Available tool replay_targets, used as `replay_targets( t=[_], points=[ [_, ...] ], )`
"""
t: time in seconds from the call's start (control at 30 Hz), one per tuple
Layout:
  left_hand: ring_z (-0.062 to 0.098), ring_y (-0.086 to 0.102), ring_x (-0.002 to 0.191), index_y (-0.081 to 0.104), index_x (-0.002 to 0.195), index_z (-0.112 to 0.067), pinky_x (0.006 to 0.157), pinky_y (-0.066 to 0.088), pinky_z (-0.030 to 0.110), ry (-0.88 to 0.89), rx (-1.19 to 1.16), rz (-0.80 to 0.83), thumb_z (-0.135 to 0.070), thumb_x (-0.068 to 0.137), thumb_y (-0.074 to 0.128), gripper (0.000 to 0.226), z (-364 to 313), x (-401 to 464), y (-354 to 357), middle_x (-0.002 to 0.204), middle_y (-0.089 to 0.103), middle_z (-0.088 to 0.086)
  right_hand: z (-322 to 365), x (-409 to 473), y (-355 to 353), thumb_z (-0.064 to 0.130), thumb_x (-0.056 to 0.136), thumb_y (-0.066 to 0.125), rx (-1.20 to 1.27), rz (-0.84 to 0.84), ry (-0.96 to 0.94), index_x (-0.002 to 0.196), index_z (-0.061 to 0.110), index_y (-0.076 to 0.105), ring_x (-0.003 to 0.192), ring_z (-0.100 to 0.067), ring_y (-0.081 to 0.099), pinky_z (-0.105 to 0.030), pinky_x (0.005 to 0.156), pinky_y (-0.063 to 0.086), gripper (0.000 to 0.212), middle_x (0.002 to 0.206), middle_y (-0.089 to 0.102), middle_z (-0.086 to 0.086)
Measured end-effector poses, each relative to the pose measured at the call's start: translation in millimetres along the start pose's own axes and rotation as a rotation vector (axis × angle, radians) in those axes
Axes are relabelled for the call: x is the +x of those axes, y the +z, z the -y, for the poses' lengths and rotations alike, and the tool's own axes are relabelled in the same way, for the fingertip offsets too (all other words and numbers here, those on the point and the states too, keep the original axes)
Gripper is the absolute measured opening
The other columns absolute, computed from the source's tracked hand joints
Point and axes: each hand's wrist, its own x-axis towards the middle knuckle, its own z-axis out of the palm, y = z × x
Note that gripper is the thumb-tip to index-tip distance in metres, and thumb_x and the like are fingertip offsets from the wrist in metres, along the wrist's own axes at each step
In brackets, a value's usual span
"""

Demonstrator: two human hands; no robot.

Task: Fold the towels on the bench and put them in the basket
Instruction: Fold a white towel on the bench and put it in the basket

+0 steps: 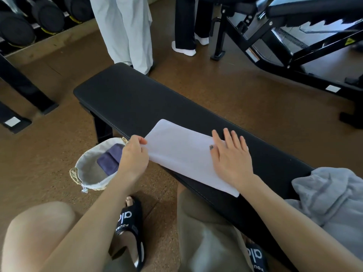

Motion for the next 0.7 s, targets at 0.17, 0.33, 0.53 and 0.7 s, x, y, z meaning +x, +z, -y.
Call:
replay_targets(
  t=[0.17, 0.33, 0.53, 0.7],
  points=[
    [0.023, 0.051, 0.094, 0.048, 0.121, -0.01, 0.076, 0.043, 0.036, 0.059, 0.086, -0.003, 0.001, 0.101, 0.035, 0.027, -4.4, 30.3, -2.0, 0.11, 0.051, 0.008, 10.7, -19.5, -5.3, 0.051, 0.102, 0.003, -0.054, 0.03, -0.125, 0.163, 0.028, 0.007, 0.158, -0.029, 0.009, -0.047, 0.128, 0.009, 0.065, 0.171, 0.011, -0.008],
    [0.025, 0.051, 0.096, 0.053, 0.101, -0.02, 0.081, 0.043, 0.04, 0.145, 0.222, 0.026, 0.002, 0.093, 0.046, 0.024, -5.1, 69.6, -9.0, 0.107, 0.056, 0.005, 3.3, -29.9, 1.8, 0.054, 0.101, -0.003, -0.028, 0.096, -0.06, 0.162, 0.034, 0.0, 0.158, -0.026, 0.003, -0.045, 0.128, 0.005, 0.064, 0.172, 0.004, -0.005],
    [0.037, 0.047, 0.126, 0.045, 0.142, -0.012, 0.104, 0.04, 0.047, 0.337, 0.447, -0.089, 0.006, 0.088, 0.047, 0.057, -45.4, 50.0, -13.2, 0.143, 0.049, 0.016, -3.6, -30.4, -20.7, 0.046, 0.106, 0.038, 0.158, 0.019, 0.024, 0.161, 0.025, 0.021, 0.148, -0.026, 0.032, -0.041, 0.119, 0.027, 0.061, 0.158, 0.037, -0.007],
    [0.023, -0.006, 0.157, 0.004, 0.162, -0.034, 0.126, 0.001, 0.048, 0.764, 0.585, 0.385, -0.054, 0.102, 0.015, 0.064, -82.8, -53.9, 32.6, 0.171, -0.006, -0.003, -20.9, -12.3, -44.9, 0.04, 0.098, 0.057, 0.257, 0.15, 0.12, 0.152, 0.022, 0.038, 0.129, -0.028, 0.044, -0.041, 0.101, 0.043, 0.06, 0.142, 0.047, -0.005]
  ],
)
